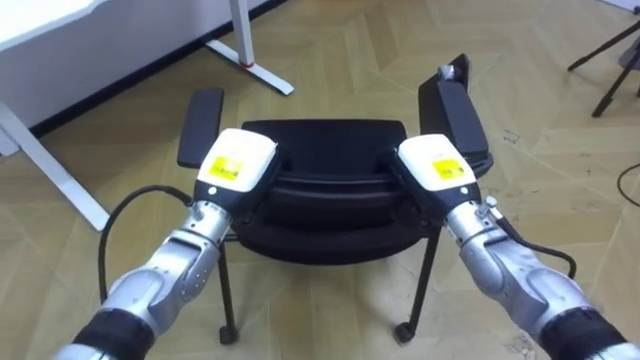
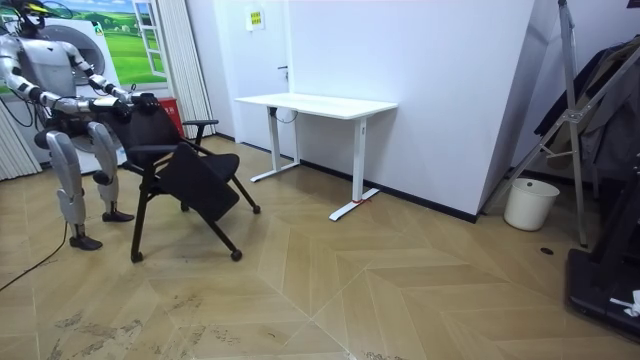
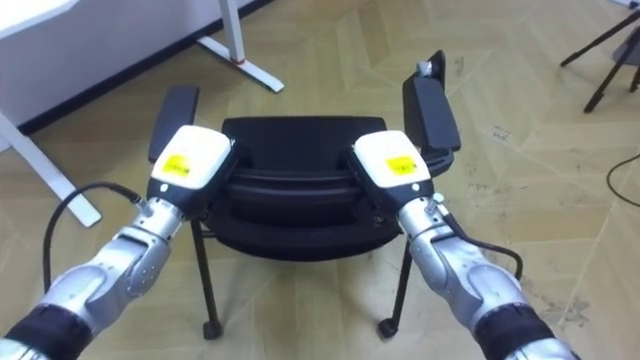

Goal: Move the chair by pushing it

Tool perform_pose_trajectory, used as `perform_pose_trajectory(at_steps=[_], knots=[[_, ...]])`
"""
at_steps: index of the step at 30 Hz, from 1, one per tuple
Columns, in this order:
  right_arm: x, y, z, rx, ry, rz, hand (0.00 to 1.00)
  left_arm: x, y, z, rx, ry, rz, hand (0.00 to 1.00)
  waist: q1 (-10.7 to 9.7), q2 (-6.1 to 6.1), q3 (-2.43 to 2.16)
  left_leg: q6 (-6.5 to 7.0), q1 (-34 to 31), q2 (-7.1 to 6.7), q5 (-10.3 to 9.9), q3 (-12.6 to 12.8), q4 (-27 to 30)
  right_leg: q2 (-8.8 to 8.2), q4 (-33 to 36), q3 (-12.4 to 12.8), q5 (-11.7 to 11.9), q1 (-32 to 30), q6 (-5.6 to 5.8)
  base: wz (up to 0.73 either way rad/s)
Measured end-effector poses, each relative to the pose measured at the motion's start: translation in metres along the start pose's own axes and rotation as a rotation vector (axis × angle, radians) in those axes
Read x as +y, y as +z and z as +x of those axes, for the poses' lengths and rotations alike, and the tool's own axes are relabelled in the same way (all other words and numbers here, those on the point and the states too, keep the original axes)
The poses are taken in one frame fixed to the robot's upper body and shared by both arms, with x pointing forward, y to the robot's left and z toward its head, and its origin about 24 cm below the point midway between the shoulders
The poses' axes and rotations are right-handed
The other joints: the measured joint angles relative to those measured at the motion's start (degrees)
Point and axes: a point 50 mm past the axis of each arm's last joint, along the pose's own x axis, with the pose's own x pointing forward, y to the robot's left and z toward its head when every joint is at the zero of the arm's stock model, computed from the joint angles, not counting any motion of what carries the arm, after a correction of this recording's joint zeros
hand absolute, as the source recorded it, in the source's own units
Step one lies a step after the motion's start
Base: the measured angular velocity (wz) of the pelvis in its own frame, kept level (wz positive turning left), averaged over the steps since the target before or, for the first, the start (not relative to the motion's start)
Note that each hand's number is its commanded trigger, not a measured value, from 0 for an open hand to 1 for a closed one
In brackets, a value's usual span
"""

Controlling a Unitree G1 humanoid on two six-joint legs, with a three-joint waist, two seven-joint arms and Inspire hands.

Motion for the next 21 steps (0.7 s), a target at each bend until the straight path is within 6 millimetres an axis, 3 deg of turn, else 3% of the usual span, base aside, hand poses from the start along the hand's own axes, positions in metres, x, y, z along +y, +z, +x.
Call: perform_pose_trajectory(at_steps=[1,2,3,4,6,9,10,12,13,15,16,17,18,19,21], knots=[[-0.002,0.000,0.006,0.002,-0.007,0.003,1.00,0.002,-0.003,0.006,0.000,0.006,0.007,1.00,0.01,-0.34,1.03,-0.20,-1.37,0.19,-0.15,-0.12,2.74,-0.05,2.22,-0.06,-0.50,-0.88,-0.68,0.16],[-0.003,0.000,0.011,0.009,-0.014,0.005,1.00,0.004,-0.005,0.012,0.007,0.011,0.012,1.00,-0.02,-0.51,1.42,-0.59,-3.60,0.43,-0.58,-0.10,6.40,-0.16,4.49,-0.04,-1.40,-2.20,-1.02,0.15],[-0.005,0.000,0.013,0.010,-0.021,0.004,1.00,0.006,-0.005,0.014,0.009,0.015,0.015,1.00,-0.04,-0.52,1.51,-0.74,-4.90,0.57,-0.98,-0.08,8.46,-0.24,5.93,-0.15,-2.11,-3.10,-1.08,0.10],[-0.010,0.000,0.018,0.009,-0.039,-0.003,1.00,0.011,-0.006,0.020,0.009,0.029,0.022,1.00,0.07,-0.43,1.95,-0.83,-8.23,1.12,-1.99,-0.13,13.65,-0.38,9.53,-0.72,-3.80,-5.37,-1.50,0.05],[-0.016,-0.002,0.021,0.011,-0.060,-0.010,1.00,0.015,-0.005,0.026,0.008,0.048,0.026,1.00,-0.31,-0.67,2.18,-0.89,-13.32,1.65,-2.24,-0.12,21.81,-1.04,13.86,-2.37,-6.76,-7.68,-2.08,0.27],[-0.019,-0.006,0.023,0.027,-0.080,-0.021,1.00,0.015,-0.001,0.033,0.017,0.052,0.009,1.00,-0.27,0.54,3.07,-0.73,-19.41,3.70,-2.00,-0.54,34.67,-0.93,21.44,-3.57,-12.17,-9.62,-3.38,0.25],[-0.020,-0.007,0.023,0.028,-0.086,-0.027,1.00,0.015,0.000,0.033,0.019,0.054,0.001,1.00,-0.26,0.88,3.14,-0.32,-21.67,4.40,-1.19,-0.64,39.66,-1.10,24.91,-3.30,-14.53,-10.44,-3.64,0.18],[-0.023,-0.007,0.024,0.020,-0.093,-0.042,1.00,0.015,0.000,0.033,0.023,0.062,-0.010,1.00,-0.21,0.93,3.35,0.12,-25.95,4.39,-0.52,-1.10,45.13,-1.35,29.54,-3.05,-17.07,-11.90,-4.53,0.13],[-0.027,-0.009,0.026,0.018,-0.101,-0.057,1.00,0.016,0.002,0.036,0.025,0.068,-0.021,1.00,-0.30,1.55,3.48,0.85,-28.84,3.51,-1.30,-0.35,44.69,-1.44,31.91,-3.29,-18.51,-12.83,-5.28,0.00],[-0.030,-0.011,0.027,0.020,-0.103,-0.068,1.00,0.015,0.003,0.037,0.031,0.067,-0.037,1.00,0.08,1.85,3.52,0.89,-32.19,1.54,-1.31,1.79,40.22,-2.82,35.10,-3.59,-20.18,-14.00,-5.76,-0.19],[-0.030,-0.011,0.026,0.020,-0.102,-0.075,1.00,0.014,0.003,0.037,0.030,0.064,-0.045,1.00,0.10,2.23,3.39,0.70,-32.73,0.38,-0.95,3.33,33.37,-3.05,36.10,-3.40,-21.10,-14.19,-5.12,-0.25],[-0.030,-0.011,0.026,0.018,-0.109,-0.083,1.00,0.016,0.003,0.037,0.024,0.069,-0.047,1.00,-0.02,2.43,3.34,1.66,-33.08,-0.24,0.43,3.39,29.34,-3.20,37.11,-3.16,-21.97,-14.36,-4.46,-0.15],[-0.030,-0.011,0.026,0.019,-0.113,-0.083,1.00,0.016,0.003,0.037,0.024,0.071,-0.046,1.00,0.07,2.49,3.19,2.03,-33.06,-0.33,0.94,3.52,29.36,-3.50,37.42,-3.21,-22.39,-14.41,-3.72,-0.11],[-0.031,-0.011,0.027,0.019,-0.129,-0.087,1.00,0.019,0.003,0.039,0.021,0.079,-0.041,1.00,0.06,2.25,3.08,2.19,-33.09,-1.40,1.00,3.67,29.10,-4.32,37.87,-3.06,-22.73,-14.74,-2.91,0.00],[-0.036,-0.011,0.029,0.021,-0.164,-0.096,1.00,0.027,0.002,0.046,0.009,0.098,-0.028,1.00,0.19,1.66,3.31,2.71,-33.30,-2.01,1.21,4.74,28.30,-5.32,37.92,-2.73,-22.67,-15.54,-2.19,0.00]])
